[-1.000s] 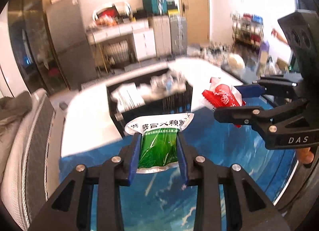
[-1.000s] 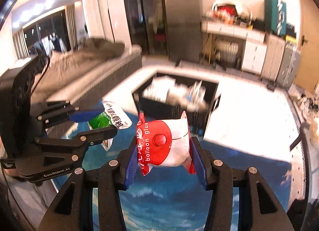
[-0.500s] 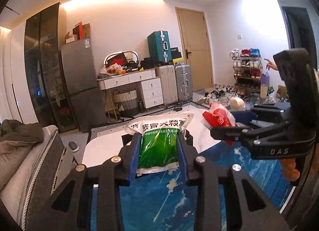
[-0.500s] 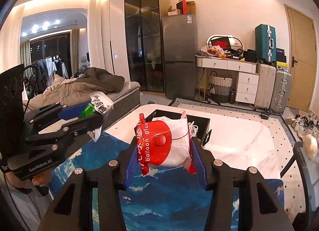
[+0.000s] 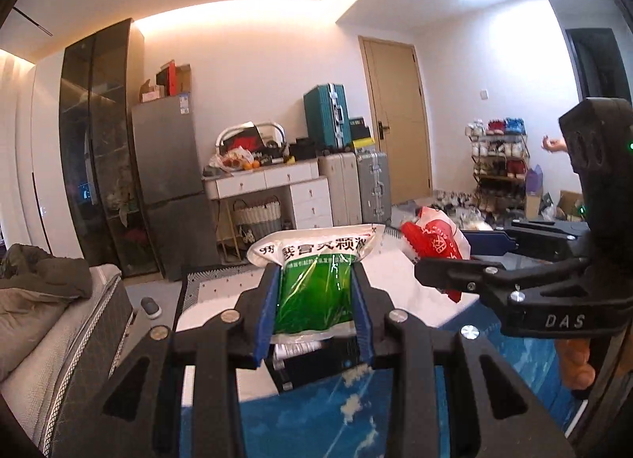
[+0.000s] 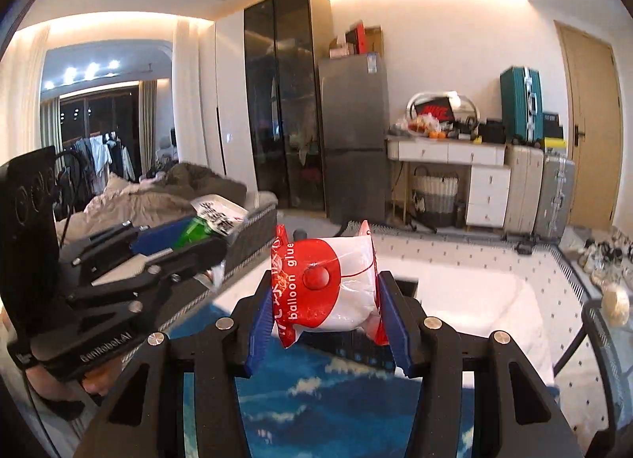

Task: Organize soft objects
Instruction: 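Carry the glue packet with the right tool while the left carries the green sachet to the box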

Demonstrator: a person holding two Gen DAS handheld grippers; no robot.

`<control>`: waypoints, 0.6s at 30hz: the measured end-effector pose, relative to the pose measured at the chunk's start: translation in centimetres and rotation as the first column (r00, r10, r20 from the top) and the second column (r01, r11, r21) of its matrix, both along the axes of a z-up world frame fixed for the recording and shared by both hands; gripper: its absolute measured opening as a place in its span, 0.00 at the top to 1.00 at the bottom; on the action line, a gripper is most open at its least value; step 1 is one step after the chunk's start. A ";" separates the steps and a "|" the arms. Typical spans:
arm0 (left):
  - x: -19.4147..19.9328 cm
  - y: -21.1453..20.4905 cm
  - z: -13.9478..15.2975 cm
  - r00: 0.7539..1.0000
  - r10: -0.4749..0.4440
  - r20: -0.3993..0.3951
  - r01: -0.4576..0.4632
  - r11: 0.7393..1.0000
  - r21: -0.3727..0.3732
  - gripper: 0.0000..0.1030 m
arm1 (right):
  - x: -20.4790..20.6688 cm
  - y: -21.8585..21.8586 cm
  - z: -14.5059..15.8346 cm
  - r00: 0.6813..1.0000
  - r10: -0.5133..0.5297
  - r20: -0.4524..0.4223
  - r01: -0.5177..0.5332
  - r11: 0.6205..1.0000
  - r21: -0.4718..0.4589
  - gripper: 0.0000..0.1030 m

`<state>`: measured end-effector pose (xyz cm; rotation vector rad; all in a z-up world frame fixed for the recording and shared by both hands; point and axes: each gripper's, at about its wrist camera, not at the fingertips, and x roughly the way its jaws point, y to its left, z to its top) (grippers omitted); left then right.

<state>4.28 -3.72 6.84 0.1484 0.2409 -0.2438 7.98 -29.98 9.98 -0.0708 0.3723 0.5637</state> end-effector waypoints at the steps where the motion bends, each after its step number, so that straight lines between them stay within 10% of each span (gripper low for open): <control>1: 0.3 0.1 0.5 1.000 0.003 0.012 -0.003 1.000 -0.006 0.68 | 0.0 0.2 0.5 1.000 -0.002 0.020 0.002 1.000 0.000 0.51; 18: 5.4 2.1 6.0 0.995 0.087 0.055 -0.077 0.983 -0.165 0.67 | 3.9 2.7 7.0 0.990 -0.087 0.108 0.082 0.995 0.050 0.51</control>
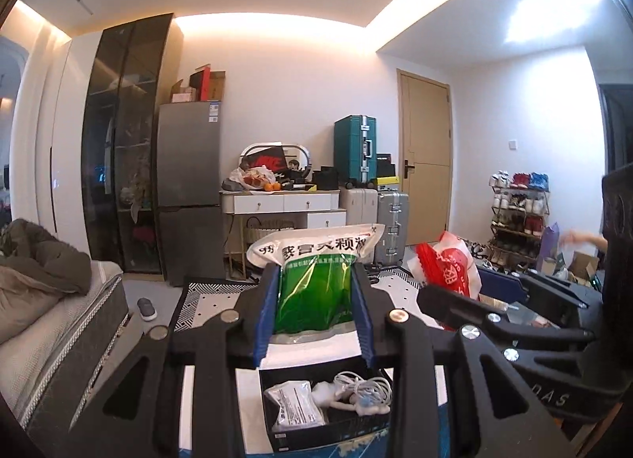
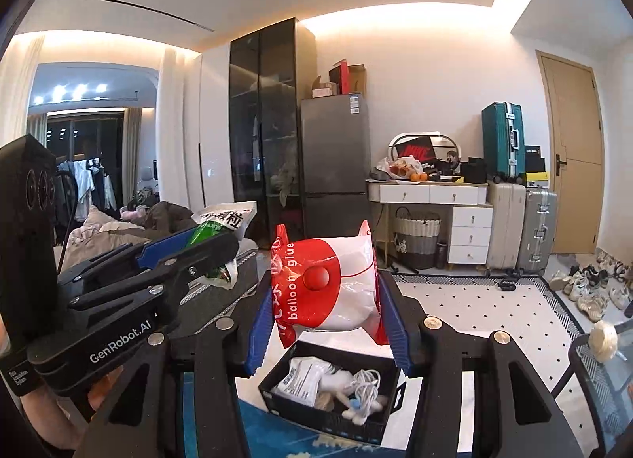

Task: Organize soft objects
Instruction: 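Carry the glue packet with the right tool while the left carries the green sachet to the box, then release the glue packet into the box with the right tool while the left releases the green sachet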

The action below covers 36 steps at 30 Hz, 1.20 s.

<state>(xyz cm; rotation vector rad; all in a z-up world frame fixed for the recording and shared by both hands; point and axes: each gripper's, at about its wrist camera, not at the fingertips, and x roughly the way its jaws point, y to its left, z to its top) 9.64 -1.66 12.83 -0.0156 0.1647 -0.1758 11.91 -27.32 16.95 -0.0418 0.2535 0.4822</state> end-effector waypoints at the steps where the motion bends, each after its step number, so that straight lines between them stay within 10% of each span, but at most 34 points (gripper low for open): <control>1: 0.1 0.0 -0.1 1.000 0.003 -0.004 -0.003 1.000 -0.006 0.67 | 0.4 0.1 0.1 1.000 0.002 0.000 -0.002 1.000 -0.004 0.51; 14: 7.6 1.8 -2.0 0.990 0.083 -0.114 -0.087 0.996 -0.029 0.67 | 7.9 2.9 -0.8 0.994 -0.080 -0.077 0.076 0.996 -0.049 0.51; 22: 12.1 1.7 -5.2 0.962 0.079 -0.261 -0.087 0.996 -0.018 0.67 | 14.3 4.8 -3.8 0.954 -0.124 -0.274 0.095 0.989 -0.116 0.51; 30: 16.0 0.3 -10.5 0.865 0.023 -0.502 -0.020 1.000 0.012 0.67 | 19.8 5.1 -11.0 0.810 -0.156 -0.565 0.043 0.977 -0.208 0.51; 36: 17.8 -1.8 -14.8 0.738 -0.006 -0.674 0.040 0.999 0.034 0.67 | 21.3 5.2 -15.1 0.749 -0.204 -0.630 0.022 0.958 -0.284 0.51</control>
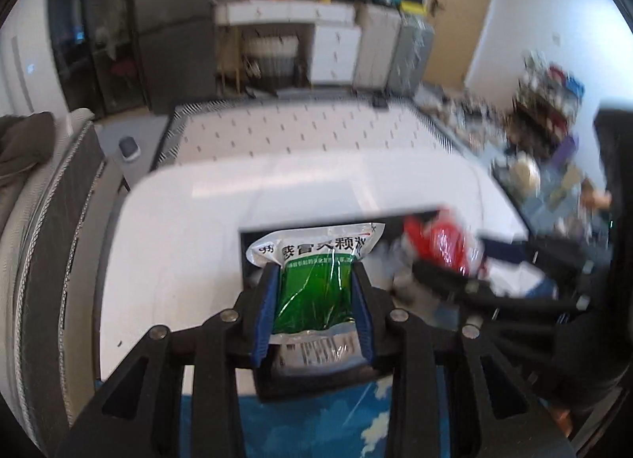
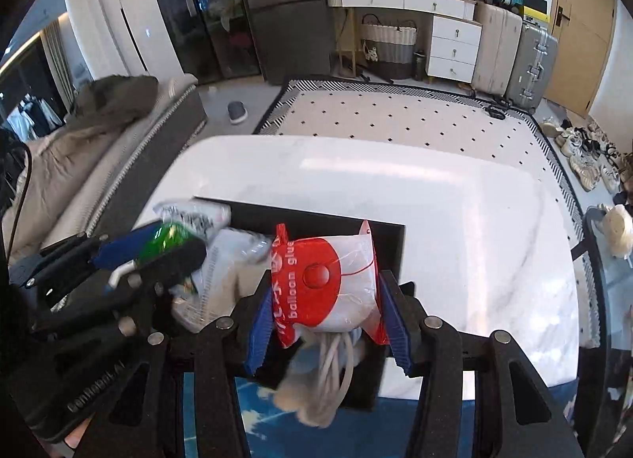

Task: Organize soft objects
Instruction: 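Release the glue packet into the box with the right tool while the left releases the green sachet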

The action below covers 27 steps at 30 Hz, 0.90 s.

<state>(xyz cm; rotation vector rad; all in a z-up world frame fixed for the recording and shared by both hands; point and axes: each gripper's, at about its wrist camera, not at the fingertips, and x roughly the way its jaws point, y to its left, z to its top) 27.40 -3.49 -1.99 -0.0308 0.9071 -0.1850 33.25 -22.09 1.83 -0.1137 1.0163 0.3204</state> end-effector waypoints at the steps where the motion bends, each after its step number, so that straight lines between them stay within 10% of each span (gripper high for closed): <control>1: 0.0 -0.4 -0.5 1.000 -0.015 -0.020 0.015 1.000 0.018 0.67 | 0.3 -0.1 -0.5 1.000 -0.001 -0.016 0.001 1.000 -0.006 0.51; 10: -0.4 -2.4 -2.3 0.999 -0.019 -0.030 0.022 0.996 0.089 0.54 | -0.7 -0.9 -1.3 1.000 0.003 -0.023 -0.003 1.000 0.001 0.45; 23: -5.1 0.9 3.8 0.991 -0.014 0.132 0.013 1.000 0.011 0.41 | -5.6 -3.3 4.4 0.996 0.061 0.068 -0.071 0.985 0.157 0.43; 27: -9.6 2.7 5.0 0.973 0.069 0.222 -0.068 0.998 -0.014 0.07 | -10.0 -4.0 5.4 0.990 0.050 0.135 -0.072 0.984 0.161 0.21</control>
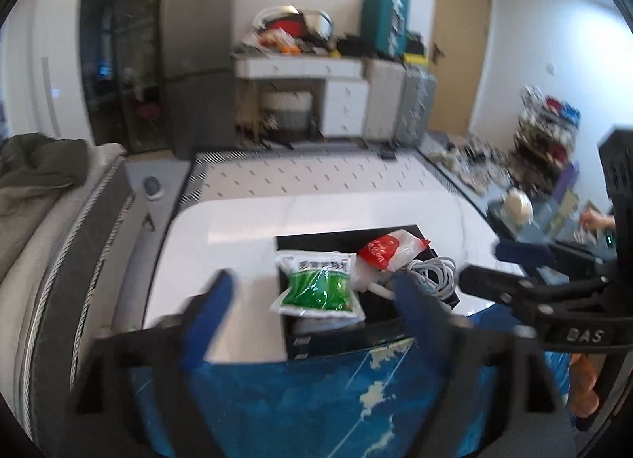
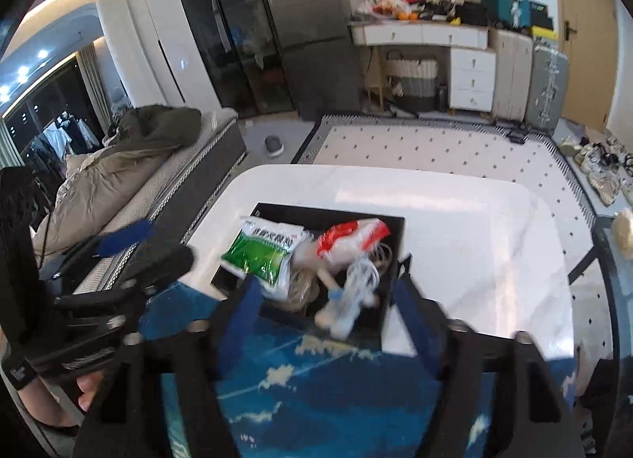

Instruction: Organize soft objects

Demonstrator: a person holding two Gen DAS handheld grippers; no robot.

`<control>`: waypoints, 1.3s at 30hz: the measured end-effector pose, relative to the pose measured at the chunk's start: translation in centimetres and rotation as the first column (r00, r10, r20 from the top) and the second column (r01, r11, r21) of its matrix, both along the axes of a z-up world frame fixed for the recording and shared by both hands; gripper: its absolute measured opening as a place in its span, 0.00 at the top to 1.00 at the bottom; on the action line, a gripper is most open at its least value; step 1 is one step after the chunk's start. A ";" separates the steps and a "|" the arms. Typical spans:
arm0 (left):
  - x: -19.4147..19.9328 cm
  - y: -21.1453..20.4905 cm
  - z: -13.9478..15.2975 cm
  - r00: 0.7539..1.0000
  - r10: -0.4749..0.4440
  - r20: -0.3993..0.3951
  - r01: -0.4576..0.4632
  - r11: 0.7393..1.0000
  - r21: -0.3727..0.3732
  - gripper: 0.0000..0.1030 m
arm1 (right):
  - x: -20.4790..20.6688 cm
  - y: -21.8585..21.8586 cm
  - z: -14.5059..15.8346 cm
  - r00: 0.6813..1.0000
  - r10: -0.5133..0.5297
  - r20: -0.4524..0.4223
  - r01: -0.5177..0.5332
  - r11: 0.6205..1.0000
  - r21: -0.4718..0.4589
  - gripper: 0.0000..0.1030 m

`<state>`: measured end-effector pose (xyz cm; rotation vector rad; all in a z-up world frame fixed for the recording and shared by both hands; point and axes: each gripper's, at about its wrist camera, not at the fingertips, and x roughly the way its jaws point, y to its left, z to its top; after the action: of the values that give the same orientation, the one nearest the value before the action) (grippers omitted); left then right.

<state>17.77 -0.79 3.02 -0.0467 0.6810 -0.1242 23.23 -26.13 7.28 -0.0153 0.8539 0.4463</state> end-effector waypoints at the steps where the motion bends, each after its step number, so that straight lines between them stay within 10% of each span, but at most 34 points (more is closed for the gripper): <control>1: -1.5 0.4 0.1 0.999 0.022 0.032 -0.021 1.000 -0.006 0.06 | -1.4 -0.5 0.0 1.000 -0.009 0.026 0.009 1.000 0.005 0.17; 15: -10.6 0.2 -2.4 0.942 0.100 0.321 -0.134 0.987 0.086 0.00 | -12.4 -3.5 -2.7 0.931 -0.101 0.352 0.110 0.994 -0.005 0.04; 39: -14.6 -0.6 -8.0 0.926 0.093 0.367 -0.125 0.990 0.065 0.00 | -16.8 -5.9 -6.8 0.858 -0.080 0.507 0.093 0.996 0.000 0.01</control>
<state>3.16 -1.35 -4.96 0.0229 0.3112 0.0058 6.39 -32.05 0.49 -0.1130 0.3351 0.3234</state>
